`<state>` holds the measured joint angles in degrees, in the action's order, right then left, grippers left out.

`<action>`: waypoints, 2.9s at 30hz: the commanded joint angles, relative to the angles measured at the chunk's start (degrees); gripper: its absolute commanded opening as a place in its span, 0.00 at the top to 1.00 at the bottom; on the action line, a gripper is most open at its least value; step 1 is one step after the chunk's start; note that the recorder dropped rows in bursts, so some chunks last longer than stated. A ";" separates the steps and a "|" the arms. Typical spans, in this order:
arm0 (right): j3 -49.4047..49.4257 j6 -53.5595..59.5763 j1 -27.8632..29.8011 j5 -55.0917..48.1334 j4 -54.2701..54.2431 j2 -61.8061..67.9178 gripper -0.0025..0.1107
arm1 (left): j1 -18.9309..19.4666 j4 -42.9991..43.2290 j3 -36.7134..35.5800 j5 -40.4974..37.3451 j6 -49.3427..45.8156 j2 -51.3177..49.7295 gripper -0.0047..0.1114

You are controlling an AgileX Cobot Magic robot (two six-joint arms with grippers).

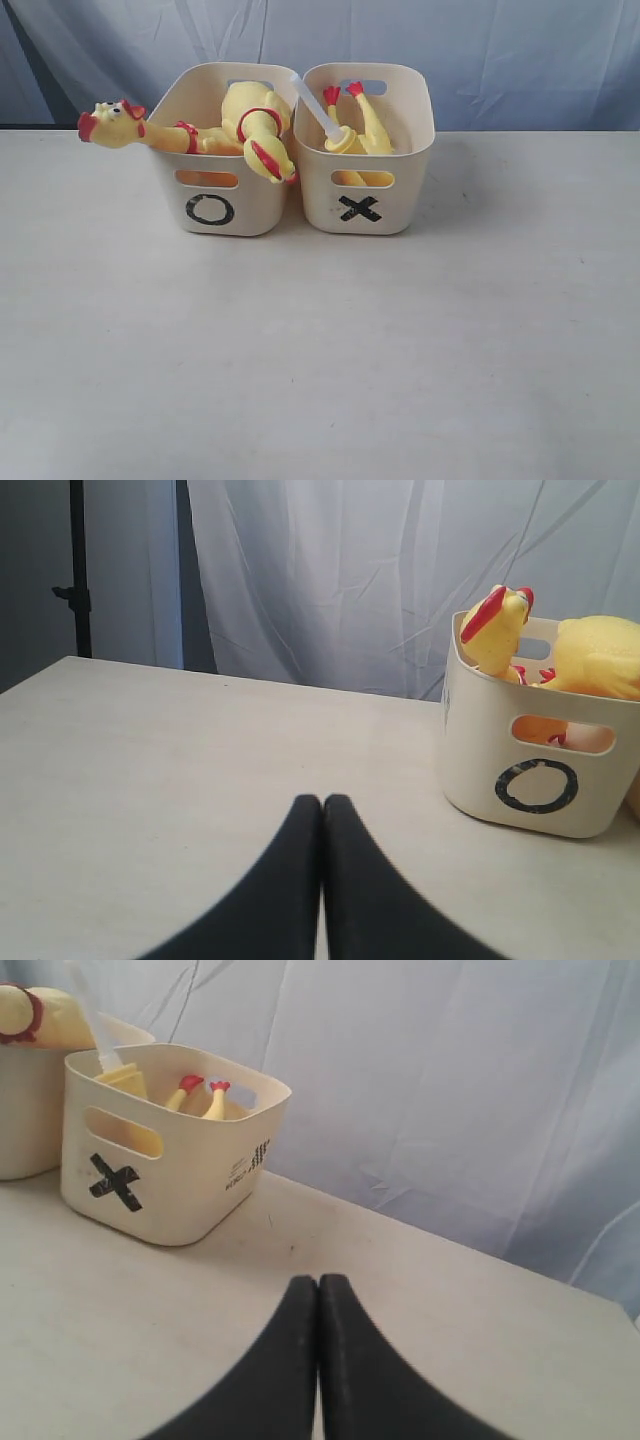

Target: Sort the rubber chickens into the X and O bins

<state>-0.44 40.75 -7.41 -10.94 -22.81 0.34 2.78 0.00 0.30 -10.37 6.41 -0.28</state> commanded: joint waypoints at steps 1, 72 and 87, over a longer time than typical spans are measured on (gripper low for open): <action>0.44 -6.24 -0.09 -1.07 -0.19 -0.34 0.99 | 0.06 0.00 -0.30 -0.02 -0.03 0.28 0.96; 0.44 -26.47 -0.09 -6.14 14.41 -0.34 0.99 | 0.06 0.00 -0.30 -2.83 -9.98 0.28 0.96; 0.44 -26.47 -0.09 -6.12 14.61 -0.34 0.99 | 0.06 0.00 -0.30 -2.83 -9.98 0.28 0.96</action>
<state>-0.44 14.17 -7.41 -17.32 -8.30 0.34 2.78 0.00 0.30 -13.11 -3.64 -0.28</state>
